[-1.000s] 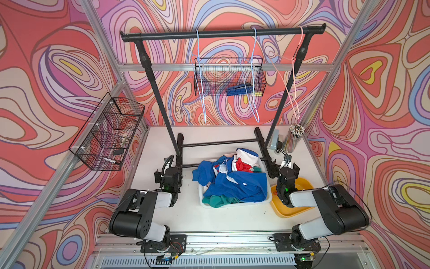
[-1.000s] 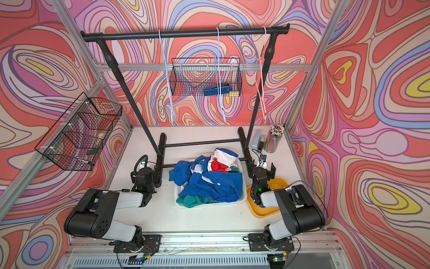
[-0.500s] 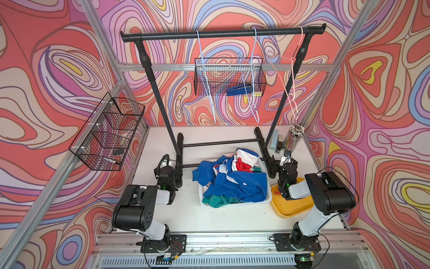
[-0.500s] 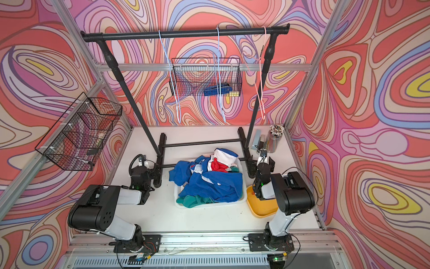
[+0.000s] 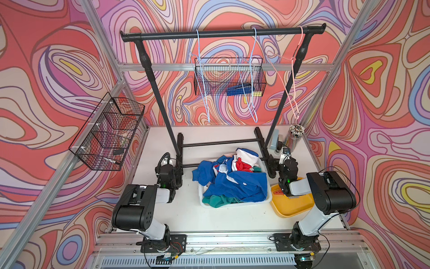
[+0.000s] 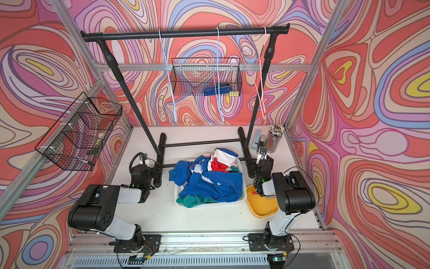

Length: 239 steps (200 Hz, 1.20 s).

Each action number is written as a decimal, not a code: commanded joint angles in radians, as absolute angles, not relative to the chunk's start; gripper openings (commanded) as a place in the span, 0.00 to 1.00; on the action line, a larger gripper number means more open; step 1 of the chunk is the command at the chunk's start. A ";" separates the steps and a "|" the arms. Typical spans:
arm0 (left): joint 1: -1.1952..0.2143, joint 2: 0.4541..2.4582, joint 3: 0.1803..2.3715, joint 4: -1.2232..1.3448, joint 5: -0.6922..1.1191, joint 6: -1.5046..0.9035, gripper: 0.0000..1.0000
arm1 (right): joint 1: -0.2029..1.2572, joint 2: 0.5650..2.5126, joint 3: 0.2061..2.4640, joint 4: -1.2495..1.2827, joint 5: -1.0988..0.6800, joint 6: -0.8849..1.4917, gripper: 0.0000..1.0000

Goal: Remove the clothespins securing jackets to the hanger
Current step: Reset both arms

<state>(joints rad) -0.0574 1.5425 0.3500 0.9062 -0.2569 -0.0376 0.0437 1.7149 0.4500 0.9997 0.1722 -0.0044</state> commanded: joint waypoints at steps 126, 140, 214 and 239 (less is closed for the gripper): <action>-0.053 1.547 0.368 0.921 -0.246 -0.038 1.00 | 0.033 1.709 0.457 0.984 0.133 0.010 0.98; -0.054 1.546 0.368 0.920 -0.245 -0.038 1.00 | 0.033 1.709 0.457 0.983 0.132 0.009 0.98; -0.055 1.548 0.367 0.920 -0.244 -0.037 1.00 | 0.033 1.709 0.457 0.983 0.133 0.009 0.98; -0.053 1.547 0.367 0.920 -0.245 -0.038 1.00 | 0.034 1.709 0.457 0.983 0.132 0.010 0.98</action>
